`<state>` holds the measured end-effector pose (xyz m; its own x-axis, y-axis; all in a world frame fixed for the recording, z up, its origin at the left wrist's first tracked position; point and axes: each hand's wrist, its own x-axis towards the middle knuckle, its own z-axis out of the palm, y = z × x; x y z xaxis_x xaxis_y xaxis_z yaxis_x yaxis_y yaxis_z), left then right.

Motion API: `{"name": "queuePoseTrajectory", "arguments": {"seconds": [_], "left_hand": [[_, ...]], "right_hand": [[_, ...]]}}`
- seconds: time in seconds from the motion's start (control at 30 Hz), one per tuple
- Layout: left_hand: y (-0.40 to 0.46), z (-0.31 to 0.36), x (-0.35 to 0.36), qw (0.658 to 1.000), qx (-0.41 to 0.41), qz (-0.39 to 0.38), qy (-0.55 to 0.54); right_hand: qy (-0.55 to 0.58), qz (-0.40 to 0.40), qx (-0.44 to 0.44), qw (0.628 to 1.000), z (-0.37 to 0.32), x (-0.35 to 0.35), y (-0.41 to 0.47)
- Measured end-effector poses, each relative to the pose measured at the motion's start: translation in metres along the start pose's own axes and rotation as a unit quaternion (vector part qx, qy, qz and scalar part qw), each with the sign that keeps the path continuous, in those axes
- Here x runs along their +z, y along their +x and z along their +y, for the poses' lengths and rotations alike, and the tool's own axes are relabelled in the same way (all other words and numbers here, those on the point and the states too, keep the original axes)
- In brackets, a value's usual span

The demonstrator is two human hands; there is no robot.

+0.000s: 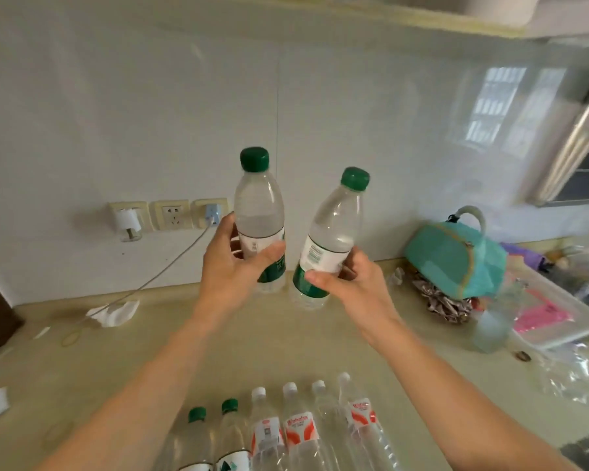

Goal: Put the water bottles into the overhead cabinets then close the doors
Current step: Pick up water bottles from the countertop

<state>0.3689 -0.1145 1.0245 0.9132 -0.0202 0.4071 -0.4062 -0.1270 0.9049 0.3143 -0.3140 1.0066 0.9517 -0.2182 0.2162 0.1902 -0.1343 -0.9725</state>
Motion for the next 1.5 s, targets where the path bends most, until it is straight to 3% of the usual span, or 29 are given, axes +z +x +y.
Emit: {"name": "queuePoseTrajectory", "arguments": {"seconds": [0.47, 0.67, 0.9, 1.03, 1.2, 1.5], "left_hand": [[0.073, 0.255, 0.016, 0.977, 0.191, 0.020, -0.092], [0.117, 0.321, 0.023, 0.964, 0.246, 0.092, -0.031], [0.173, 0.332, 0.017, 0.962, 0.166, 0.191, 0.104], [0.198, 0.315, 0.009, 0.961, 0.134, 0.201, 0.133], [0.229, 0.309, 0.008, 0.976, 0.115, 0.128, 0.132], [0.257, 0.298, 0.044, 0.985, 0.118, 0.067, 0.107]], "right_hand": [[0.060, 0.064, -0.218, 0.972, -0.245, -0.072, 0.024], [0.051, 0.112, -0.252, 0.960, -0.313, -0.096, 0.075], [0.002, 0.092, -0.226, 0.970, -0.346, -0.096, 0.138], [-0.036, 0.062, -0.209, 0.975, -0.344, -0.085, 0.169], [-0.079, 0.034, -0.185, 0.979, -0.340, -0.077, 0.200], [-0.128, 0.088, -0.211, 0.965, -0.329, -0.089, 0.226]]}}
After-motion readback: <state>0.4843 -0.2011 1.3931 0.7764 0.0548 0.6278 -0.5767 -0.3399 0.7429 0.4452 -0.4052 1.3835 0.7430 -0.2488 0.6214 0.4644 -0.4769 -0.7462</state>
